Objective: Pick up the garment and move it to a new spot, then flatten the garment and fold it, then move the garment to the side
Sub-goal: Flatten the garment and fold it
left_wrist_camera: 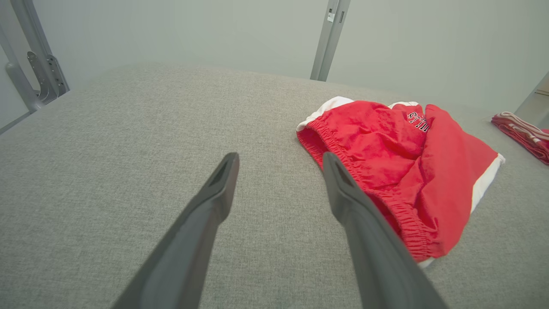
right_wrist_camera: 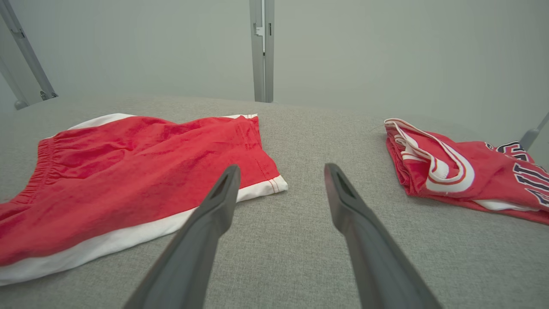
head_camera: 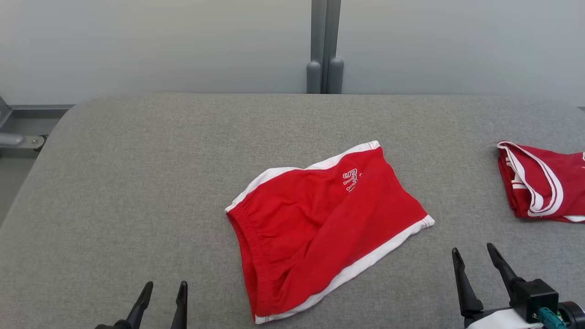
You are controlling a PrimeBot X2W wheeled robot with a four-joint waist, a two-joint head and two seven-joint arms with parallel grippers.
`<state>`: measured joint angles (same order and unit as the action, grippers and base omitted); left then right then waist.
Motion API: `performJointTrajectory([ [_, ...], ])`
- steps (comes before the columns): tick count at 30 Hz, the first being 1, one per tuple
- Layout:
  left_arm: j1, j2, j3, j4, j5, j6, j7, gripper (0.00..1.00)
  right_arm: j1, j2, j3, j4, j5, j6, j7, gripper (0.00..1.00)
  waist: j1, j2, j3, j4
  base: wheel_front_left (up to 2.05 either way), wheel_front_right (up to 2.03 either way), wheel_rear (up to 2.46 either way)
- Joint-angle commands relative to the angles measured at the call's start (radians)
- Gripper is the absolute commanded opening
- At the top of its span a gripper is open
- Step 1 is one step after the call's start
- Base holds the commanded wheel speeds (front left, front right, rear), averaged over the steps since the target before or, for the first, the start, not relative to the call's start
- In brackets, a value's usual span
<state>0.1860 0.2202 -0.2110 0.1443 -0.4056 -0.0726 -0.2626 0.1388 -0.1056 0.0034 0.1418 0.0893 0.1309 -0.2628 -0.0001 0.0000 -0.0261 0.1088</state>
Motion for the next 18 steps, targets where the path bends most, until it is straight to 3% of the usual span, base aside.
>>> performJointTrajectory([
  [1, 0.015, -0.008, 0.011, 0.002, 0.015, -0.01, -0.002, 1.0, 0.004, -0.004, 0.001, 0.003, 0.006, -0.001, -0.002, 1.0, 0.0001, 0.0, 0.001, -0.002, 0.0, 0.0, 0.0],
  [9, 0.029, -0.039, 0.025, 0.028, 0.018, -0.035, 0.002, 1.0, -0.036, -0.018, 0.031, 0.013, 0.034, -0.001, -0.002, 1.0, 0.0001, 0.0, 0.011, -0.014, 0.0, 0.0, 0.0],
  [13, 0.027, -0.039, -0.019, 0.027, -0.041, -0.047, 0.126, 1.0, -0.127, -0.11, 0.098, 0.093, 0.064, -0.001, 0.005, 1.0, 0.0001, 0.0, 0.036, -0.016, 0.0, 0.0, 0.0],
  [18, 0.021, -0.035, -0.07, -0.058, -0.113, -0.051, 0.318, 1.0, -0.324, -0.266, 0.234, 0.171, 0.101, -0.001, 0.169, 1.0, 0.0001, 0.0, 0.1, -0.009, 0.0, 0.0, 0.0],
])
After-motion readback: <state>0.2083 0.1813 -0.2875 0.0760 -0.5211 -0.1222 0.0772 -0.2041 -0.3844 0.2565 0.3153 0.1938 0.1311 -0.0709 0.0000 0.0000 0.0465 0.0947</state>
